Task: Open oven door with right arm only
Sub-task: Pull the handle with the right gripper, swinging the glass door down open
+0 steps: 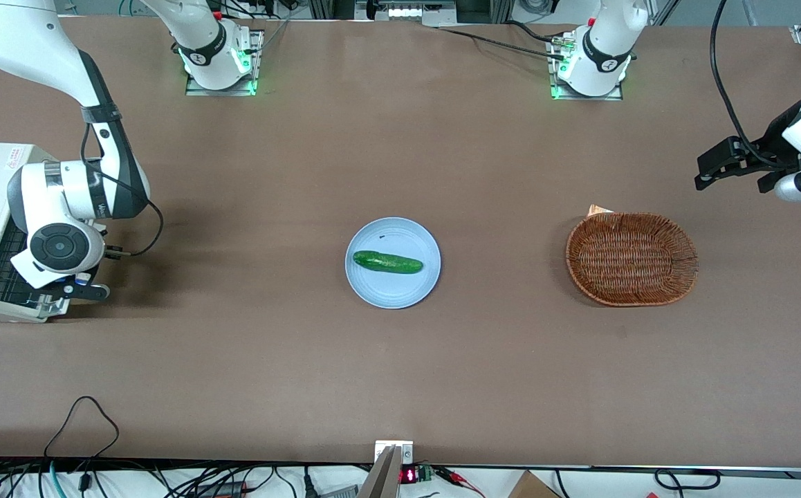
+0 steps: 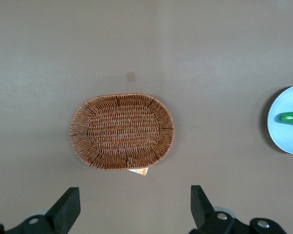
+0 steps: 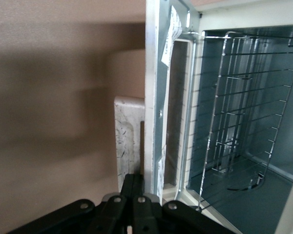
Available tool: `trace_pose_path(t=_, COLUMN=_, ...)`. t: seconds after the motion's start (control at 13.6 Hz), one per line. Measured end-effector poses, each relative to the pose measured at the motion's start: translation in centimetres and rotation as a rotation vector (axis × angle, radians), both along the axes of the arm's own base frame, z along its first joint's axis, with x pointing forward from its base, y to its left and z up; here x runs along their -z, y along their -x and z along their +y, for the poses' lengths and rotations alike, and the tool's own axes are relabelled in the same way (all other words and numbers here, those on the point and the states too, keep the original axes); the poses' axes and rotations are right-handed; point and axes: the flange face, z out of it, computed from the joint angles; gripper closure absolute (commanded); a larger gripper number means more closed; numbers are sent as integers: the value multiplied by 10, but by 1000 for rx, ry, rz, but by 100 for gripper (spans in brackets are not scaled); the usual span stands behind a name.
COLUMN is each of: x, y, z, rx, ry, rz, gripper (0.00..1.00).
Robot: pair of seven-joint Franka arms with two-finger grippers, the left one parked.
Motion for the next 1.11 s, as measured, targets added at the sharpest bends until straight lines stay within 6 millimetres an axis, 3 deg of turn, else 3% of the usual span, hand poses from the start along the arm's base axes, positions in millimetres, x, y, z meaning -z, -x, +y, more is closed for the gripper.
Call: trace_pose_path(t=1.11, x=42, y=2, z=18, rx=-20, ry=-20, rz=44, gripper=100)
